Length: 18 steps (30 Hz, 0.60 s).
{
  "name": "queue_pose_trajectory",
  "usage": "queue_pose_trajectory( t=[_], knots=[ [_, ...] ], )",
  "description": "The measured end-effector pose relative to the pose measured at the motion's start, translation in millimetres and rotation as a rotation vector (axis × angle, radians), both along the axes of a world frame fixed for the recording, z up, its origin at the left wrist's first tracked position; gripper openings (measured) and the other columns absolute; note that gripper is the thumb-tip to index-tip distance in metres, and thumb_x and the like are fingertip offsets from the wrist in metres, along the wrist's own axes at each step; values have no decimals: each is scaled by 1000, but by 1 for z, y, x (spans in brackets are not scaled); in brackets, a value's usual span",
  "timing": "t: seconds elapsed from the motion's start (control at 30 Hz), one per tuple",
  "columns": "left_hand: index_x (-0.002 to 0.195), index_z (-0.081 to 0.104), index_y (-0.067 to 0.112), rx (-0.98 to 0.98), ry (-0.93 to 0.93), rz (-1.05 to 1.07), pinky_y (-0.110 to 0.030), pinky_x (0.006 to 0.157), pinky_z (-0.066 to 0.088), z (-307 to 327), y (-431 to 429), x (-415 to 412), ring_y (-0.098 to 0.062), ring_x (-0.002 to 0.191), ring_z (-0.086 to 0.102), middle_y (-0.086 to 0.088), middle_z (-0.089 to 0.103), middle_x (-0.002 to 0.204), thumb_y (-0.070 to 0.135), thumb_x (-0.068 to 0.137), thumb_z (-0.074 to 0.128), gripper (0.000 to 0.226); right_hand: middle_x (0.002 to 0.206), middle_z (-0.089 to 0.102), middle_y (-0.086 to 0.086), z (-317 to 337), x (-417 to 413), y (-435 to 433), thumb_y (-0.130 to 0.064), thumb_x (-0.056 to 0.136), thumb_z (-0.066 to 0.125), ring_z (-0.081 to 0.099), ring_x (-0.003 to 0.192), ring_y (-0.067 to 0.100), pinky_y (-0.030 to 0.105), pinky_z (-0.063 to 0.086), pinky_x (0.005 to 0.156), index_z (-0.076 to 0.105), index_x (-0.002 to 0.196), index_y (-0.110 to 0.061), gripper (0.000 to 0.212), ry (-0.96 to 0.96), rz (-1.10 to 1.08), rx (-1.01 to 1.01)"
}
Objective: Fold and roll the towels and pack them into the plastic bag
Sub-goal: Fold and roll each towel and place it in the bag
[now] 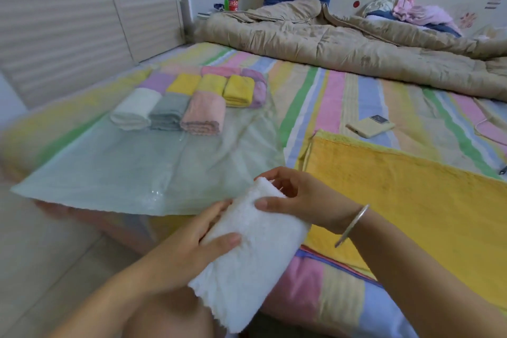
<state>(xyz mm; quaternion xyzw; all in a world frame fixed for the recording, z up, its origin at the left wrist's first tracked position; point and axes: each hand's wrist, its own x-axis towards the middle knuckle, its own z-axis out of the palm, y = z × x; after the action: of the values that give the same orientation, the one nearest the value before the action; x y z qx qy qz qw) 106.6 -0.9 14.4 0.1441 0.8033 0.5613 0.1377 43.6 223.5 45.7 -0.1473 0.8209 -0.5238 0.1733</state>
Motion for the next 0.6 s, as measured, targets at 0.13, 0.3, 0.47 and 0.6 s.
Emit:
queue_pose_trajectory(
  t=[0.13, 0.3, 0.47, 0.6],
  knots=[
    [139, 23, 64, 59, 21, 112, -5, 97, 36, -8, -46, 14, 12, 129, 40, 40, 42, 137, 35, 90, 56, 65, 88, 64, -6, -35, -20, -40, -34, 85, 68, 57, 77, 7, 25, 48, 72, 67, 95, -22, 16, 421, -105, 255],
    [132, 44, 54, -46, 107, 57, -16, 114, 23, -19, -91, 24, 6, 139, 30, 30, 42, 144, 21, 95, 56, 51, 110, 59, -6, -65, -33, -58, -47, 77, 69, 52, 103, 19, 32, 43, 79, 61, 110, -27, 39, 790, 155, 748],
    [120, 60, 50, -40, 18, -4, -24, 105, 36, -18, -105, 24, 2, 130, 45, 23, 56, 133, 23, 89, 52, 42, 92, 68, -7, -66, -37, -57, -41, 85, 64, 62, 90, 19, 32, 46, 68, 68, 93, -27, 17, 782, 70, 689],
    [119, 60, 51, -38, -19, -28, -24, 105, 34, -19, -104, 17, 6, 130, 43, 28, 53, 134, 13, 95, 51, 46, 90, 70, -9, -66, -40, -57, -35, 89, 59, 64, 88, 15, 31, 48, 67, 70, 93, -29, 13, 735, 14, 709]
  ],
)
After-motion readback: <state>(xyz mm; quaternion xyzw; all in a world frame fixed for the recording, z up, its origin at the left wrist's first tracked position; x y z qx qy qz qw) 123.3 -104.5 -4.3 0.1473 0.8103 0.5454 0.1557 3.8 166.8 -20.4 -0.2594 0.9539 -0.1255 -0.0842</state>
